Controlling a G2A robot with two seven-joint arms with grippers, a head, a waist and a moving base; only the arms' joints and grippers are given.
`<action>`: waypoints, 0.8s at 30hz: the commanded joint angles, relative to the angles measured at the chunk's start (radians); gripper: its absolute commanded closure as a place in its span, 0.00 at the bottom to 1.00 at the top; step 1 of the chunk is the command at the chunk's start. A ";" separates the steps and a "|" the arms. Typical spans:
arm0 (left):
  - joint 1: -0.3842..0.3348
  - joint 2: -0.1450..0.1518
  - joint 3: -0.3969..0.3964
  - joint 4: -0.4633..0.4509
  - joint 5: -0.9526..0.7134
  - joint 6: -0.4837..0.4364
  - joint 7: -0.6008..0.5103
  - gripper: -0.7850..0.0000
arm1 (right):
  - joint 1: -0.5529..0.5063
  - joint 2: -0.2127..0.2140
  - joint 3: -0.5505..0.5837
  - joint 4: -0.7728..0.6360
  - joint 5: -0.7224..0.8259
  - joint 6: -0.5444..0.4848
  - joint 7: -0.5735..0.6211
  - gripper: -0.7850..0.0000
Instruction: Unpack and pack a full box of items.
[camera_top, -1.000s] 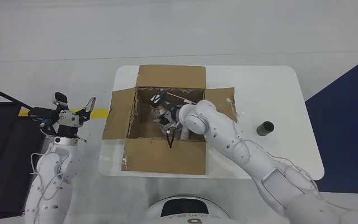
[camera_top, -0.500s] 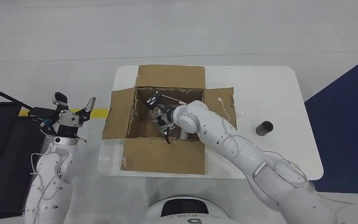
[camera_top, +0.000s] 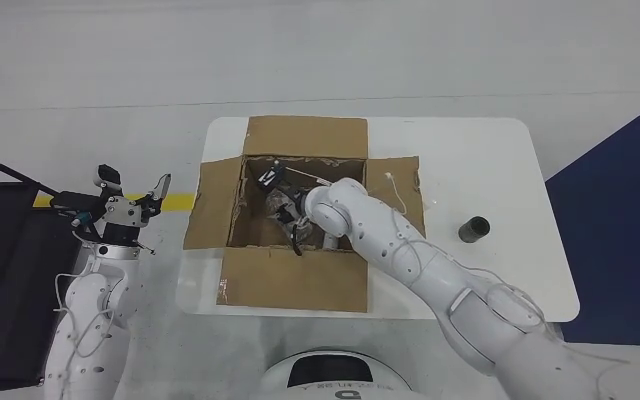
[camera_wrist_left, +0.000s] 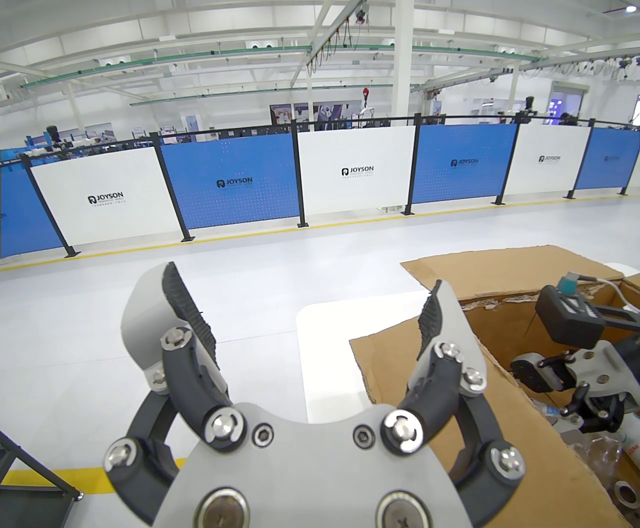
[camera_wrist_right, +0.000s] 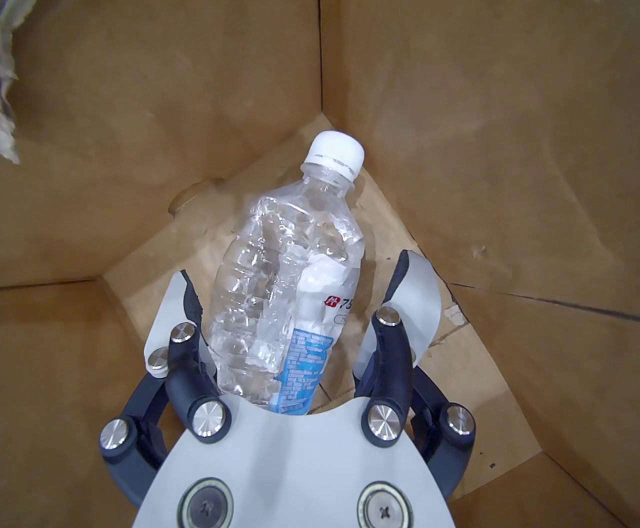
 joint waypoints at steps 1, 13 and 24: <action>0.000 0.000 0.000 0.000 0.000 0.000 0.000 0.00 | -0.004 -0.002 -0.001 0.005 -0.004 -0.001 0.016 0.20; 0.000 0.000 0.000 0.000 0.000 0.000 0.000 0.00 | 0.008 -0.025 0.004 0.048 -0.005 0.002 0.035 1.00; 0.000 0.000 0.000 0.000 0.000 0.000 0.000 0.00 | -0.093 0.039 0.122 -0.189 -0.055 -0.059 0.036 1.00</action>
